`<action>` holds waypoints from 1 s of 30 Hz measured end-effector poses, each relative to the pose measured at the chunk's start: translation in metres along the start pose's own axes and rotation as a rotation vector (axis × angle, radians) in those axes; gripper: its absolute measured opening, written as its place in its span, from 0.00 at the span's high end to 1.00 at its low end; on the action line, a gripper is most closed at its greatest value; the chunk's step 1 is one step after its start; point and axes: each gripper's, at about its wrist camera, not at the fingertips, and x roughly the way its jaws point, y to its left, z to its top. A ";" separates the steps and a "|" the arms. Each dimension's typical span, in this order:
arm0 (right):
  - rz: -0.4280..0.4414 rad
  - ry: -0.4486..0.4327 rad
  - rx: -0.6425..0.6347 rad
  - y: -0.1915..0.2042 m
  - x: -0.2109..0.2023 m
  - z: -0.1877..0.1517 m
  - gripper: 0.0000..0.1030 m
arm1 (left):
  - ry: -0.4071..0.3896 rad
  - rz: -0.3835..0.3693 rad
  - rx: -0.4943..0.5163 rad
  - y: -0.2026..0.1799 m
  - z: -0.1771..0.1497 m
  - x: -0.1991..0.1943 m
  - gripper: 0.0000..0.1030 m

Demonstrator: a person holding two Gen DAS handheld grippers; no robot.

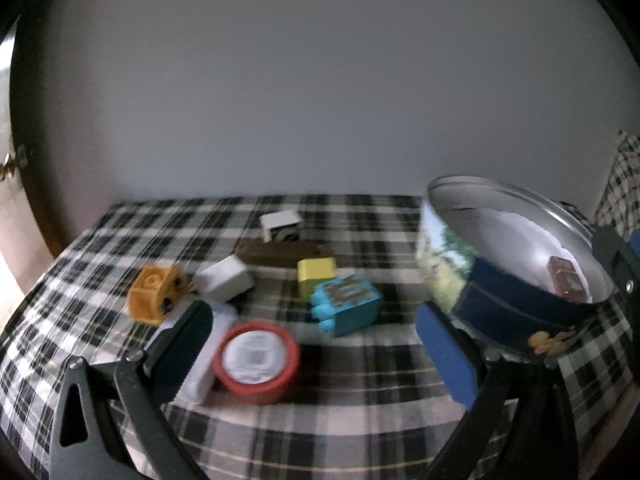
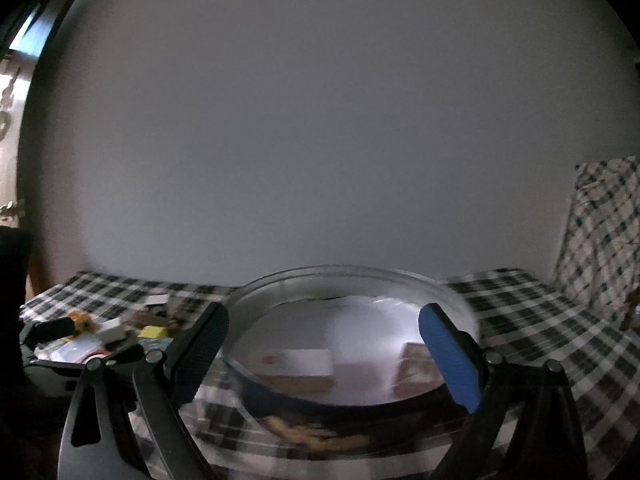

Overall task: Organize rigid objects
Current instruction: 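Withdraw both tools from the tin back toward the remaining objects, then grasp the red tape roll with the right tool while the left tool grasps the clear plastic tray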

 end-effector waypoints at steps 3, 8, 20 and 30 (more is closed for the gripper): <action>0.045 0.025 -0.021 0.017 0.004 -0.001 0.05 | 0.026 0.023 -0.018 0.019 -0.003 0.001 0.00; 0.124 0.073 -0.053 0.043 0.010 -0.004 0.05 | 0.051 0.065 -0.048 0.056 -0.007 0.002 0.00; 0.396 0.332 -0.104 0.116 0.040 -0.019 0.05 | 0.102 0.151 -0.172 0.155 -0.012 0.012 0.00; 0.474 0.579 -0.268 0.191 0.076 -0.046 0.26 | 0.131 0.132 -0.160 0.162 -0.014 0.014 0.00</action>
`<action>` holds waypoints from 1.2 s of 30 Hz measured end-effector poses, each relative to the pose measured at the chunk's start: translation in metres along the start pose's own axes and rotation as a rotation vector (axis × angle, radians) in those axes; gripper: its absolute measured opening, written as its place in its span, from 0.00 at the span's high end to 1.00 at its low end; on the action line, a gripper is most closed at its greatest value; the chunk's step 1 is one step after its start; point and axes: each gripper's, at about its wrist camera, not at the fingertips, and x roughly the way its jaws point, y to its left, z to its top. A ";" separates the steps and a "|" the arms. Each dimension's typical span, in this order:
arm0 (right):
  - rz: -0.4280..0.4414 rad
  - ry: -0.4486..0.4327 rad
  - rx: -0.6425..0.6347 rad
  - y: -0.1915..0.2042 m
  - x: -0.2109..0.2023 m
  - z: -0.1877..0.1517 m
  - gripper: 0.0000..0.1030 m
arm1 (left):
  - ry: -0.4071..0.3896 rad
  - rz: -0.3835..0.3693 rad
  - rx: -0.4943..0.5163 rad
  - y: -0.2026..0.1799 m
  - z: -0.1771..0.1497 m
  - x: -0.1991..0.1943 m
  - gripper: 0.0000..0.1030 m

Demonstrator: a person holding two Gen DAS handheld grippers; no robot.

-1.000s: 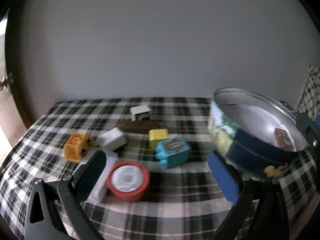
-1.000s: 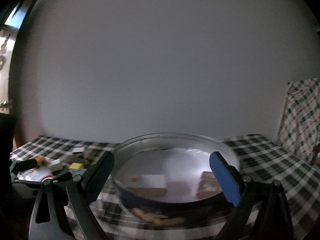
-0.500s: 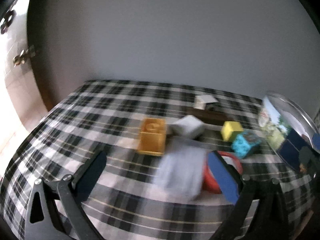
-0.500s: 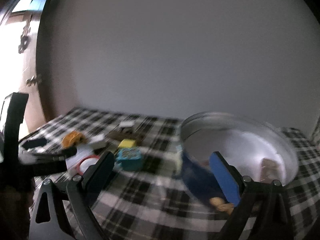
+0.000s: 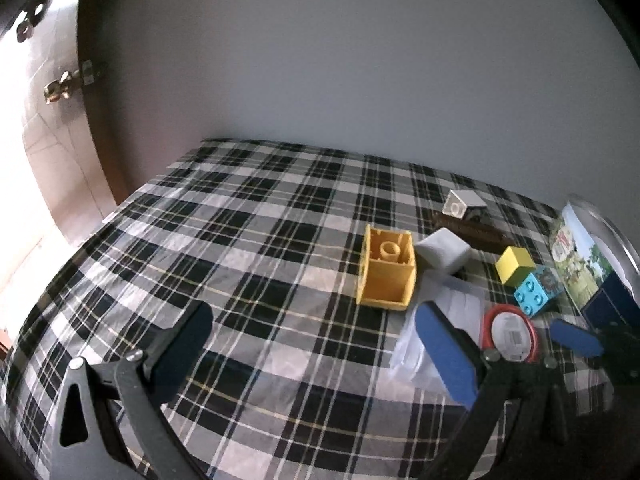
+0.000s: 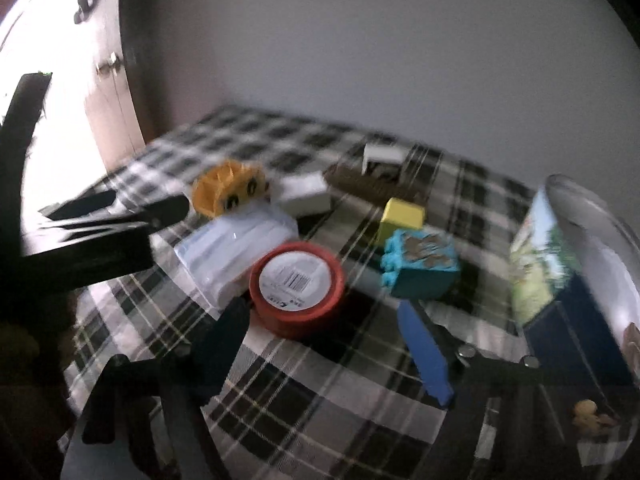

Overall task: Organize rigid objects
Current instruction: 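Grasp the red tape roll with the right tool while the left tool grasps the clear plastic tray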

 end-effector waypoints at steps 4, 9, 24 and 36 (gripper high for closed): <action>-0.007 0.026 0.031 -0.001 0.016 0.009 0.28 | 0.013 -0.047 0.028 -0.006 -0.001 0.000 0.00; 0.019 0.062 0.037 0.002 0.029 0.017 0.44 | 0.045 -0.107 0.058 -0.018 -0.003 0.002 0.01; -0.038 -0.162 0.122 -0.065 -0.052 -0.026 0.44 | 0.138 -0.251 0.161 -0.056 -0.013 0.011 0.21; -0.078 -0.205 0.095 -0.064 -0.064 -0.028 0.44 | 0.171 -0.219 0.128 -0.058 -0.012 0.018 0.48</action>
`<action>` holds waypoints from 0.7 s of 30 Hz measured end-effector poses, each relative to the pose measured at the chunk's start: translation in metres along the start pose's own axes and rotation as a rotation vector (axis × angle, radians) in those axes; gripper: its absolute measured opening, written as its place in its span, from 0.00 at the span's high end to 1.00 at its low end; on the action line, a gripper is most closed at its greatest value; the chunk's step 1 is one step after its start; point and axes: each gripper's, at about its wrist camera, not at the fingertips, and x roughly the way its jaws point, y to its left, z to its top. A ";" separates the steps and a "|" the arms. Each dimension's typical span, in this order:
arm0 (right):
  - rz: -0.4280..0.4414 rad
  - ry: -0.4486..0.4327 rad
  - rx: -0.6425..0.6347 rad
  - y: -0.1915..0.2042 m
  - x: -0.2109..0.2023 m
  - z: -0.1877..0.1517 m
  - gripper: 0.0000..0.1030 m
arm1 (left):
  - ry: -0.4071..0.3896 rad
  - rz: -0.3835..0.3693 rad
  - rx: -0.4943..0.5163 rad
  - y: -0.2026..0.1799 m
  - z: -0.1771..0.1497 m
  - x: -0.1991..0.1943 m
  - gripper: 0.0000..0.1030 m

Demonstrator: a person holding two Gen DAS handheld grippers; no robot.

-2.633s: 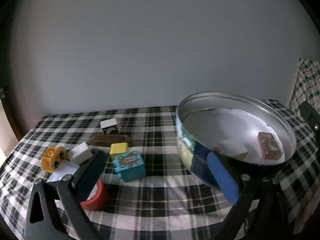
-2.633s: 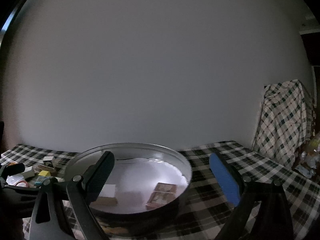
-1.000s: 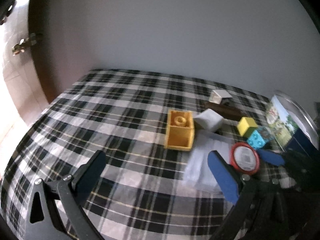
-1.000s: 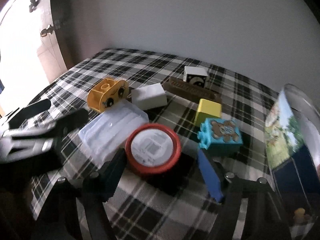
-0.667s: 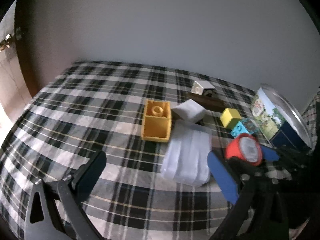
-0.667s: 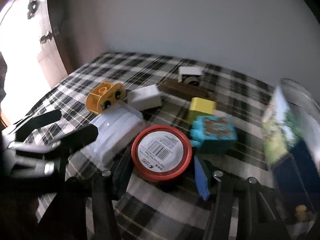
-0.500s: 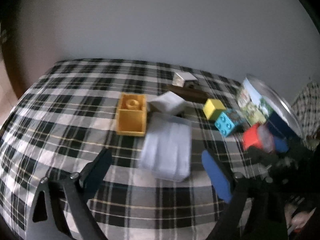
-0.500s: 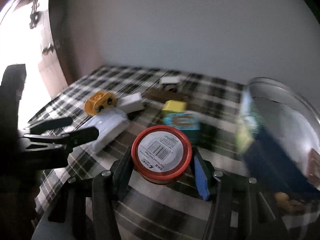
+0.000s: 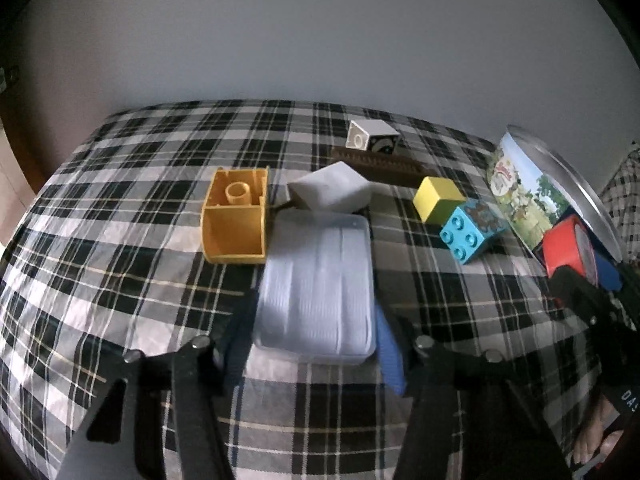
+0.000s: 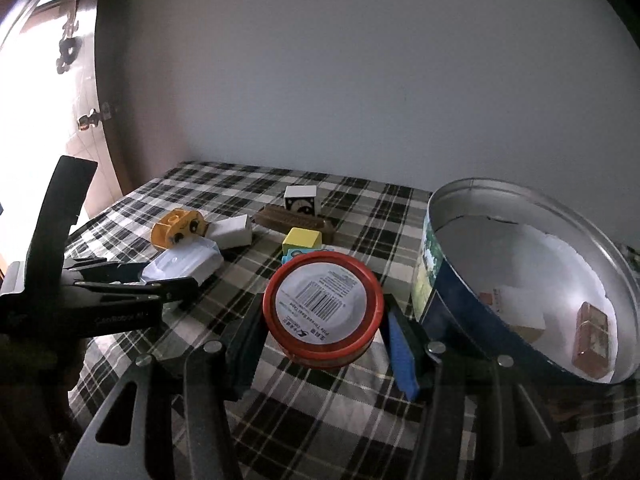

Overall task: Organize rigid objects
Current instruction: 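Grasp the red tape roll with the right tool while the left tool grasps the clear plastic tray, then carry the tape roll with the right tool into the tin while the left tool releases the tray there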

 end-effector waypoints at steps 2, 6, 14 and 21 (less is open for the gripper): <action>-0.006 -0.011 -0.002 0.000 -0.002 0.000 0.44 | -0.011 -0.018 -0.014 0.001 -0.001 -0.003 0.48; -0.009 -0.049 0.022 -0.007 -0.010 0.002 0.44 | -0.056 -0.032 -0.030 0.001 -0.002 -0.013 0.48; -0.010 -0.144 0.097 -0.028 -0.031 0.010 0.44 | -0.225 -0.044 -0.038 -0.009 -0.005 -0.042 0.48; -0.061 -0.218 0.071 -0.039 -0.049 0.010 0.44 | -0.309 -0.038 -0.066 -0.019 -0.004 -0.057 0.48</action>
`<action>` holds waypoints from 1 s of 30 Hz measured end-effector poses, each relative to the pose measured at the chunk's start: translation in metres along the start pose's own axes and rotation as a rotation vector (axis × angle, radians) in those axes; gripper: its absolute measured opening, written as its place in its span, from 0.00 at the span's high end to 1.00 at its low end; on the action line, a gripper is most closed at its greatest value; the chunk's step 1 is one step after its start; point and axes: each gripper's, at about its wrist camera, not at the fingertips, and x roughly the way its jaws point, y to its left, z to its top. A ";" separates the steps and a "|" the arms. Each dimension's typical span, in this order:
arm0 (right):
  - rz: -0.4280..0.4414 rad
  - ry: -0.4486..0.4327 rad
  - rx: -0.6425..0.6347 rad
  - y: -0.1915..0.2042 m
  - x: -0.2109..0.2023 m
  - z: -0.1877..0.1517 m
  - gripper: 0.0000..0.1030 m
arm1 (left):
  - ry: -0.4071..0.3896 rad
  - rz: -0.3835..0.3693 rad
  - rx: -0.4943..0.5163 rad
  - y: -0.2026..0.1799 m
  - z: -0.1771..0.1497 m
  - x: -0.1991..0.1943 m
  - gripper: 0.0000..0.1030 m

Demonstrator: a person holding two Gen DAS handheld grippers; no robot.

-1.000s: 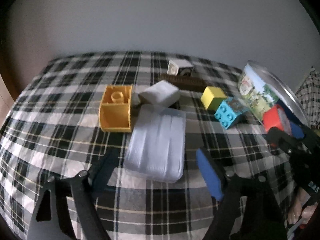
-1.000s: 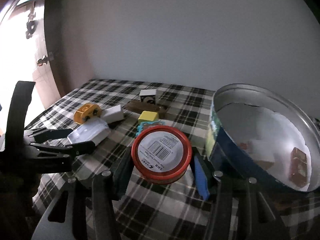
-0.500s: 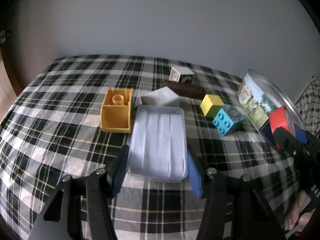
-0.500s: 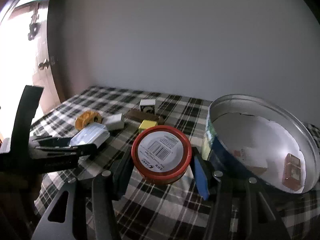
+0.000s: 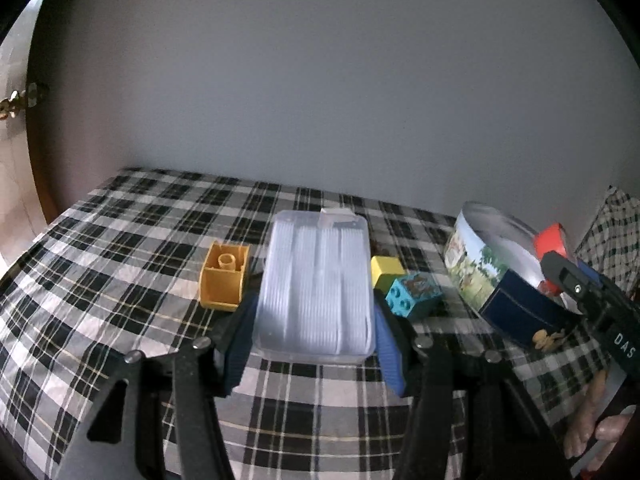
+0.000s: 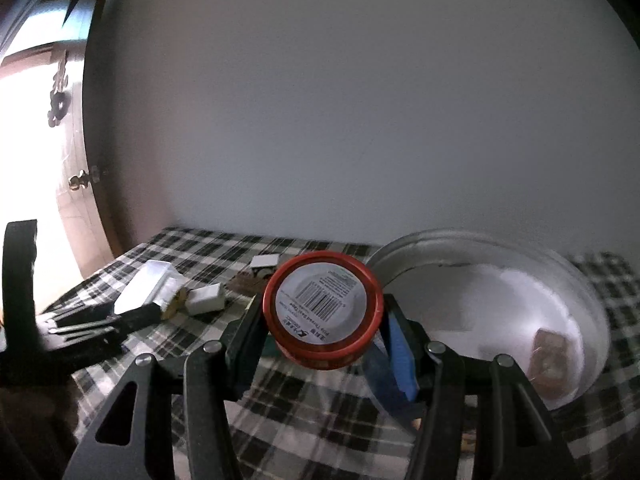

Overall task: Organize rigid objects
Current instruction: 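Carry the tape roll with the right tool into the tin while the left tool releases the tray there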

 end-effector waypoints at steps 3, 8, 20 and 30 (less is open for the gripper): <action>-0.036 -0.037 -0.024 -0.008 -0.009 0.000 0.44 | -0.019 0.002 -0.010 -0.007 0.002 -0.001 0.48; -0.073 -0.065 -0.016 -0.026 -0.017 0.002 0.44 | -0.042 -0.023 0.011 -0.031 0.005 -0.002 0.48; -0.106 -0.101 0.054 -0.066 -0.035 0.006 0.44 | -0.048 -0.100 0.074 -0.095 0.013 0.008 0.48; -0.236 -0.145 0.106 -0.111 -0.053 0.009 0.44 | -0.060 -0.159 0.122 -0.145 0.019 0.017 0.48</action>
